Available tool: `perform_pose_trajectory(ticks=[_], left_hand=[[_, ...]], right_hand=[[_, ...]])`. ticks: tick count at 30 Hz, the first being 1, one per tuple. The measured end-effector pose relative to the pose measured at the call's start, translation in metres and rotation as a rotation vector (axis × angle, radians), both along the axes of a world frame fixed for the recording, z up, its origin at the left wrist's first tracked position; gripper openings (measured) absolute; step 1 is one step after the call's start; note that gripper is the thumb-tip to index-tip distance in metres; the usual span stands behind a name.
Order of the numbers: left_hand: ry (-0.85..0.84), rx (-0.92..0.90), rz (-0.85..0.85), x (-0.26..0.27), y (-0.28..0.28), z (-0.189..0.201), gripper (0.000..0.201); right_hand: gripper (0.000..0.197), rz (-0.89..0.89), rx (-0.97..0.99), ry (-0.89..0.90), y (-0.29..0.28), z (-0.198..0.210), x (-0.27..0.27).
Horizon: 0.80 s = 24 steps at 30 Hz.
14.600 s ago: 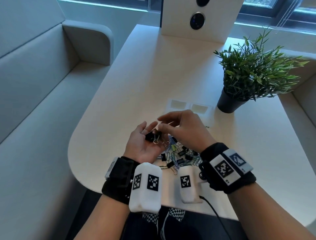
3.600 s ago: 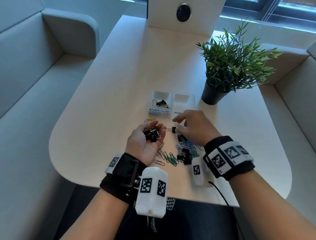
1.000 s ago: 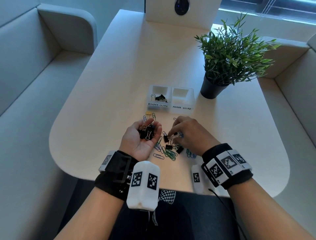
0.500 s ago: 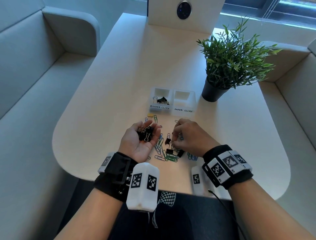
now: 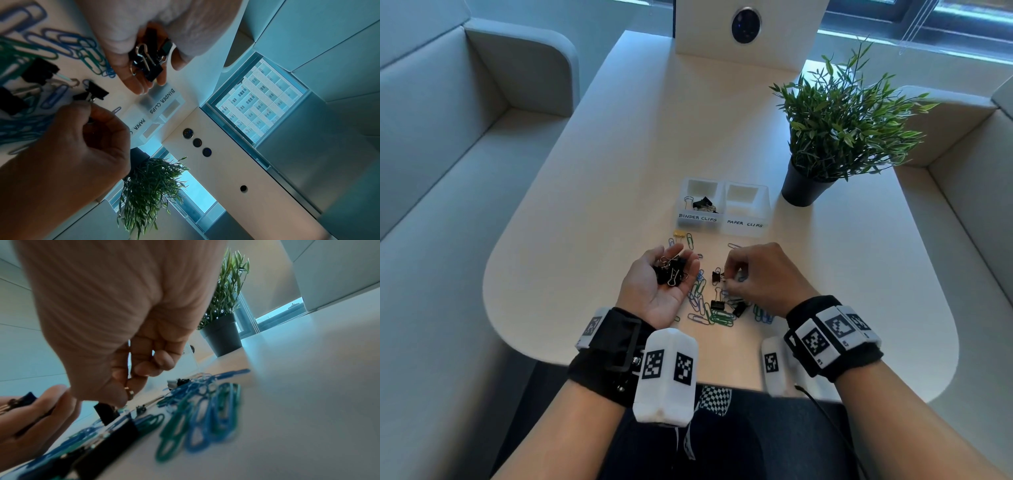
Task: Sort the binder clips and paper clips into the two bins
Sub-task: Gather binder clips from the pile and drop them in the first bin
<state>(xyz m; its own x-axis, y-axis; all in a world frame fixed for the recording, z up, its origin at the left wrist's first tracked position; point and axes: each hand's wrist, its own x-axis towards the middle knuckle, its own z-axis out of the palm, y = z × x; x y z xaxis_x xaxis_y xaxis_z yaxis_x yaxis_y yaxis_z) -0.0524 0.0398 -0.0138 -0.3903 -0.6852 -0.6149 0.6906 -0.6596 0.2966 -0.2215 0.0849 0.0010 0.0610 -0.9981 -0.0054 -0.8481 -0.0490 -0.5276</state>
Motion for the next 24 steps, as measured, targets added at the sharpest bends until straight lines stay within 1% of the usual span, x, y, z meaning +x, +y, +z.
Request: perform_pose_trajectory(ticks=[3,5,7,9,11,13,15,17,21,24], left_hand=[[0.001,-0.002,-0.007,-0.001,0.002,0.000,0.030],[0.003,-0.009,-0.024,-0.003,0.003,0.001,0.029],[0.016,-0.013,-0.034,-0.007,0.006,0.000,0.026],[0.045,-0.013,-0.051,-0.011,0.008,0.000,0.026],[0.065,-0.009,-0.073,-0.013,0.009,0.000,0.028],[0.076,0.001,-0.075,-0.012,0.009,0.000,0.029],[0.077,0.007,-0.051,-0.009,0.007,-0.001,0.029],[0.076,0.005,-0.034,-0.006,0.006,-0.002,0.032],[0.030,-0.020,-0.022,-0.002,0.006,0.000,0.032],[-0.011,-0.038,-0.023,0.000,0.006,-0.002,0.032]], right_hand=[[0.012,-0.062,-0.105,-0.112,0.000,0.007,0.000],[0.012,-0.068,-0.175,-0.222,-0.002,0.017,0.004],[0.008,-0.028,-0.176,-0.286,-0.005,0.027,0.012],[0.007,-0.012,-0.147,-0.280,-0.009,0.032,0.015],[0.008,-0.065,-0.145,-0.254,-0.010,0.029,0.009],[0.015,-0.100,-0.079,-0.160,-0.010,0.023,0.002],[0.025,-0.053,0.076,0.000,-0.009,0.015,0.001],[0.027,0.000,0.165,0.122,-0.007,0.007,0.007],[0.017,-0.017,0.114,0.182,-0.010,0.000,0.011],[0.015,-0.019,0.075,0.191,-0.011,-0.001,0.010]])
